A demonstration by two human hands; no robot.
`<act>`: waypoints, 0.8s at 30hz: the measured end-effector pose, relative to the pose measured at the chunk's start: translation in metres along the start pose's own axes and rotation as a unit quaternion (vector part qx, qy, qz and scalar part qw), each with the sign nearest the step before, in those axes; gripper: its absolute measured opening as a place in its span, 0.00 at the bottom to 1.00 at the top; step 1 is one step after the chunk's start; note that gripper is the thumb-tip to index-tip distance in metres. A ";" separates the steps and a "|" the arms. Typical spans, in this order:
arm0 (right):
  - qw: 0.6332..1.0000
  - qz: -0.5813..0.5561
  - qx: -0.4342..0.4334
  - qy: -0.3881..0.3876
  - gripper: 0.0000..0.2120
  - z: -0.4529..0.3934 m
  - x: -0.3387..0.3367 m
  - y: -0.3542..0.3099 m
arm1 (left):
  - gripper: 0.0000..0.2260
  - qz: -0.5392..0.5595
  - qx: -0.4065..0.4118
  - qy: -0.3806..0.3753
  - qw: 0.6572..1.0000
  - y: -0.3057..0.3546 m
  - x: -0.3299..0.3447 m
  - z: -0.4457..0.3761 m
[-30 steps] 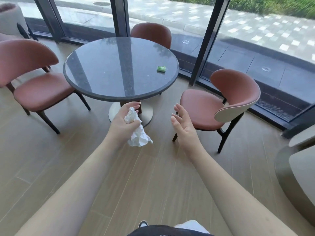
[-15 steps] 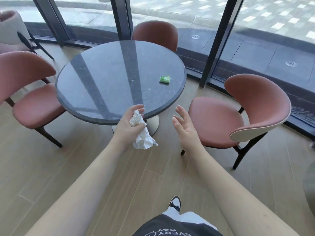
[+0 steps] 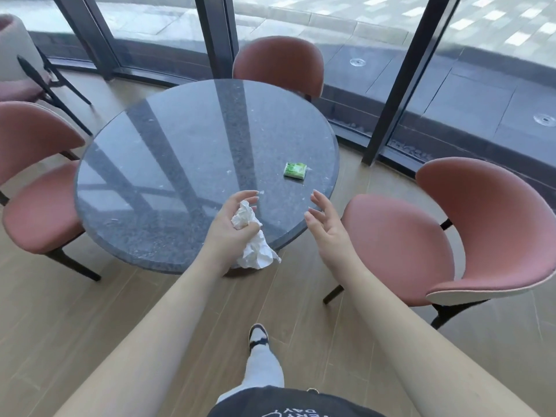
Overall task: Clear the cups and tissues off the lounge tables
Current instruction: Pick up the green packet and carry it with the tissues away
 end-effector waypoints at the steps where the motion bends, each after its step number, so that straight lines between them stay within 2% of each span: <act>1: 1.000 0.007 0.002 0.001 0.24 -0.015 0.003 0.001 | 0.26 0.003 -0.002 -0.002 1.000 -0.003 -0.003 -0.015; 7: 0.998 0.046 0.037 0.013 0.24 -0.103 0.026 0.018 | 0.24 0.021 -0.017 -0.001 1.000 -0.016 -0.032 -0.117; 10: 0.994 0.064 0.081 0.036 0.24 -0.138 0.028 0.035 | 0.24 0.016 -0.029 -0.024 0.999 -0.021 -0.035 -0.160; 16: 0.984 0.090 0.143 0.061 0.23 -0.186 0.035 0.072 | 0.25 0.016 -0.055 -0.049 0.997 -0.036 -0.028 -0.216; 21: 0.978 0.158 0.137 0.021 0.27 -0.248 0.031 0.087 | 0.25 0.000 -0.084 -0.033 0.996 -0.055 -0.032 -0.243; 24: 0.961 0.249 0.120 -0.019 0.28 -0.285 0.031 0.096 | 0.25 -0.001 -0.096 -0.019 0.995 -0.062 -0.031 -0.254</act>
Point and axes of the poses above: each hand's wrist, its own z-axis away from the middle knuckle, its own x-axis out of the palm, y = z × x, the point moved 10 cm from there along -z, towards the middle knuckle, and after that the axes turned 9 degrees about z, right-handed, at the moved point
